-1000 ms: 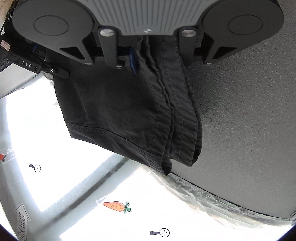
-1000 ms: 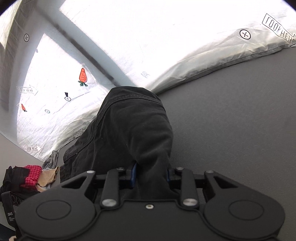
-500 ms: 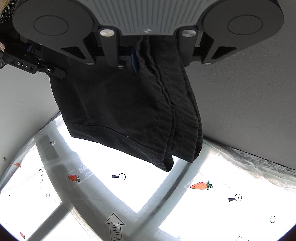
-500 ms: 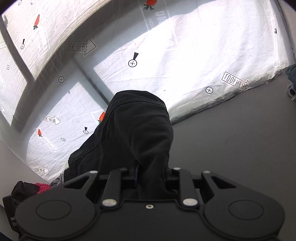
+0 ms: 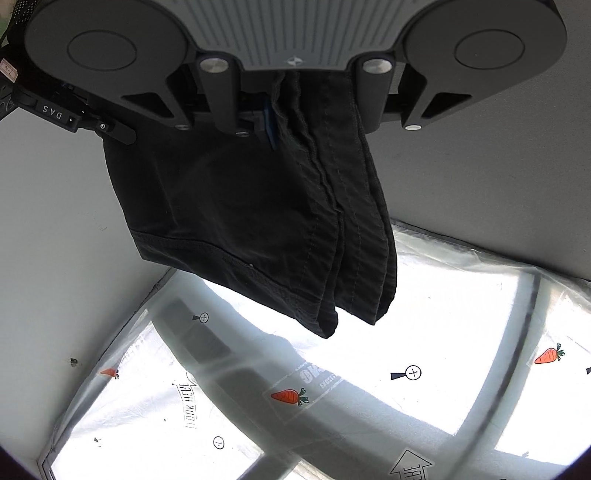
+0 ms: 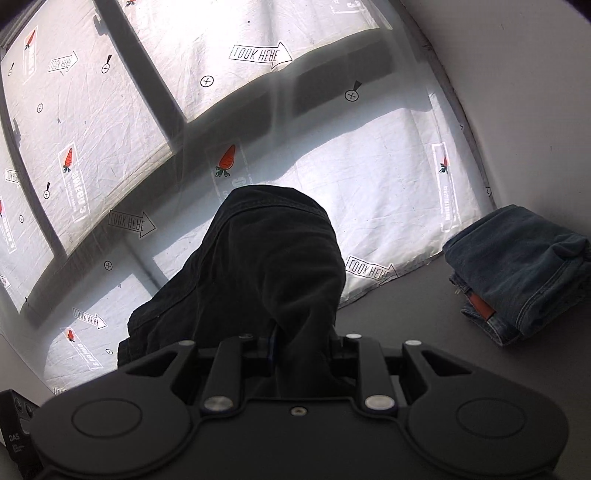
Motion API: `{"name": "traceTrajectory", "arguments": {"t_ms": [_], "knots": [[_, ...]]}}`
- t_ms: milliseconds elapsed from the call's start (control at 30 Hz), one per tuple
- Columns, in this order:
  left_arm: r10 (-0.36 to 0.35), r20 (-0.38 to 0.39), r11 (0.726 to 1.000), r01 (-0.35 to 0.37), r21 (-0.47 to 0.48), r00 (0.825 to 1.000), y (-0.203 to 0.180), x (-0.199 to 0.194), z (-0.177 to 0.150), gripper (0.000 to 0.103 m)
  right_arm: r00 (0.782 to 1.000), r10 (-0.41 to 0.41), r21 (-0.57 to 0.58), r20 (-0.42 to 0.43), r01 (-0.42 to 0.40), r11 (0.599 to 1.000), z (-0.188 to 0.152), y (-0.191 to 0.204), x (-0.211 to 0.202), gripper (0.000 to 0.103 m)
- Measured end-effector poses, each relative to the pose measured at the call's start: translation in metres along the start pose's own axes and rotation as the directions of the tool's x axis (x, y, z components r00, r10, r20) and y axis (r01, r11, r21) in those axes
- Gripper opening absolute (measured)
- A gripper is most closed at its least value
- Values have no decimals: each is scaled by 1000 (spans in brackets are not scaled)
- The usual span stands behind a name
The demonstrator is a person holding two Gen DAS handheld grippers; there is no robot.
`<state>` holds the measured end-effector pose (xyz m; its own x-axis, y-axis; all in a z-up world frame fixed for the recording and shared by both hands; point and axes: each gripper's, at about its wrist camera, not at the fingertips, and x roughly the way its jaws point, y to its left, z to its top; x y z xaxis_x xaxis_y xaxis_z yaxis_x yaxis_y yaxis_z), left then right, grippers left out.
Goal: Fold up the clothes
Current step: 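Carry the folded trousers with both tools to the table corner by the wall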
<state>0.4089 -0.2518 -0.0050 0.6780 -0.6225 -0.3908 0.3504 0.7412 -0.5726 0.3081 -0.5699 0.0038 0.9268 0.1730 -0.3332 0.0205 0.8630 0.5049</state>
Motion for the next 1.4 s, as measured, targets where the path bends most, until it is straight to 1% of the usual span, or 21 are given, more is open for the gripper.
{"name": "traceTrajectory", "arguments": {"t_ms": [267, 367, 467, 500, 533, 567, 600, 667, 733, 767, 800, 867, 900, 967, 1033, 1100, 1133, 1167, 1233, 1300, 1400], "knots": [[-89, -4, 996, 89, -2, 996, -125, 132, -15, 25, 996, -55, -58, 76, 59, 997, 103, -130, -29, 24], [-113, -15, 993, 113, 38, 994, -162, 181, -12, 25, 991, -103, -130, 91, 114, 985, 146, -165, -22, 25], [-114, -15, 992, 114, 57, 993, -181, 234, -11, 28, 985, -135, -222, 109, 156, 962, 183, -196, -4, 28], [-89, -22, 994, 90, 53, 996, -183, 254, -13, 32, 983, -148, -249, 108, 171, 953, 191, -207, 9, 30], [-38, -41, 997, 41, 71, 998, -183, 273, -18, 35, 981, -161, -276, 108, 185, 943, 198, -218, 22, 36], [16, -60, 996, -10, 91, 998, -183, 293, -22, 42, 977, -185, -307, 106, 209, 929, 203, -227, 36, 46], [88, -89, 989, -76, 123, 992, -181, 310, -28, 42, 966, -236, -348, 102, 257, 902, 200, -232, 55, 50], [225, -164, 965, -197, 170, 960, -170, 337, -38, 42, 937, -336, -427, 100, 345, 836, 194, -242, 93, 51], [289, -119, 947, -265, 183, 950, -163, 339, -40, 43, 908, -389, -532, 157, 410, 741, 179, -243, 119, 54], [310, -76, 937, -291, 195, 948, -163, 335, -39, 48, 898, -395, -584, 195, 430, 689, 169, -241, 129, 64], [329, -24, 925, -317, 211, 944, -164, 332, -35, 52, 898, -386, -616, 210, 428, 661, 162, -240, 136, 67], [333, 58, 915, -338, 222, 941, -166, 330, -25, 68, 914, -350, -633, 203, 396, 665, 152, -241, 146, 65], [314, 65, 919, -321, 229, 947, -168, 336, -20, 68, 923, -333, -633, 193, 377, 676, 149, -244, 152, 63], [261, 52, 930, -266, 252, 964, -174, 357, -13, 68, 941, -307, -589, 145, 331, 737, 148, -260, 168, 54], [255, 49, 922, -258, 289, 966, -183, 383, -18, 68, 943, -312, -543, 115, 323, 775, 144, -273, 188, 53], [274, 42, 895, -271, 354, 961, -186, 413, -34, 68, 945, -318, -497, 83, 316, 808, 140, -287, 209, 54], [300, 39, 874, -291, 388, 953, -186, 428, -42, 68, 944, -325, -483, 63, 314, 817, 137, -296, 218, 56], [321, 36, 854, -305, 422, 946, -183, 438, -49, 68, 942, -330, -481, 59, 317, 818, 130, -305, 227, 60], [321, 83, 841, -324, 433, 944, -175, 444, -62, 71, 936, -347, -499, 50, 325, 804, 121, -315, 240, 61], [316, 112, 846, -334, 415, 942, -169, 437, -72, 74, 943, -330, -470, 34, 307, 828, 119, -327, 246, 62], [311, 112, 860, -330, 389, 944, -161, 435, -71, 81, 952, -305, -430, 17, 282, 858, 119, -339, 247, 64]]}}
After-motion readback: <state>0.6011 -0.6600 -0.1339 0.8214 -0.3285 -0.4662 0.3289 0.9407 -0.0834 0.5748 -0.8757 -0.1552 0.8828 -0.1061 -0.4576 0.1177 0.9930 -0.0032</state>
